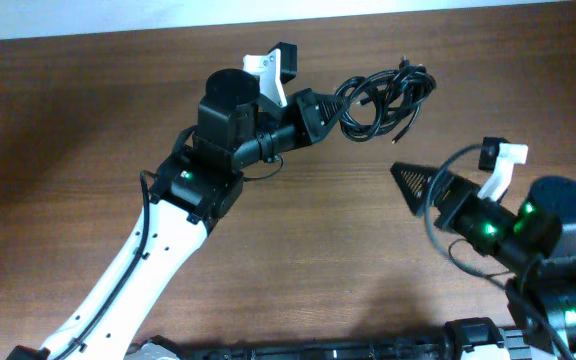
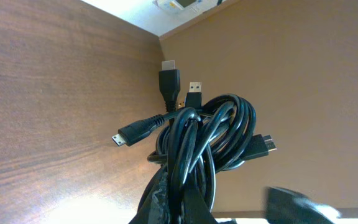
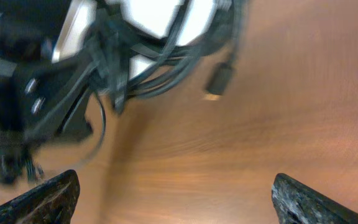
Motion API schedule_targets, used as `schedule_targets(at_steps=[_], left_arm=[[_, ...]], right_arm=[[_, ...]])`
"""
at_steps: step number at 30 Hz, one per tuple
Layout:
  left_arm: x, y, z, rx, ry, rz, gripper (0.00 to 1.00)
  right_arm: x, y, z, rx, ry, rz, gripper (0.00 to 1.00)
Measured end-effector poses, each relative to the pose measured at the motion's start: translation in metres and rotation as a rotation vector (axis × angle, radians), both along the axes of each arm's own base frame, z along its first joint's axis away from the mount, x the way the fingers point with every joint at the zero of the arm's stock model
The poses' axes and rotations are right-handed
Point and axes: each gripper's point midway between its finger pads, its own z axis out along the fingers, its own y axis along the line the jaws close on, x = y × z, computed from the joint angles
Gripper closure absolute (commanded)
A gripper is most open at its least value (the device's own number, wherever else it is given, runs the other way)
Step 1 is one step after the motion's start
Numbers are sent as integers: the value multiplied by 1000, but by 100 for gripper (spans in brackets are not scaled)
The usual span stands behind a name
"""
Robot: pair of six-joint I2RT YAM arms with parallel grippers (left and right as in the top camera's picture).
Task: Untangle cables
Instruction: 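Move the right gripper toward the hanging cables and grasp them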
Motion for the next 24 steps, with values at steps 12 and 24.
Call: schedule_targets(at_steps=[12, 24], left_arm=[[-25, -25, 6, -26, -2, -92, 100], [-38, -38, 10, -40, -14, -144, 100]], right_arm=[[7, 2, -10, 357, 312, -173, 14], [16, -14, -14, 413, 350, -318, 20]])
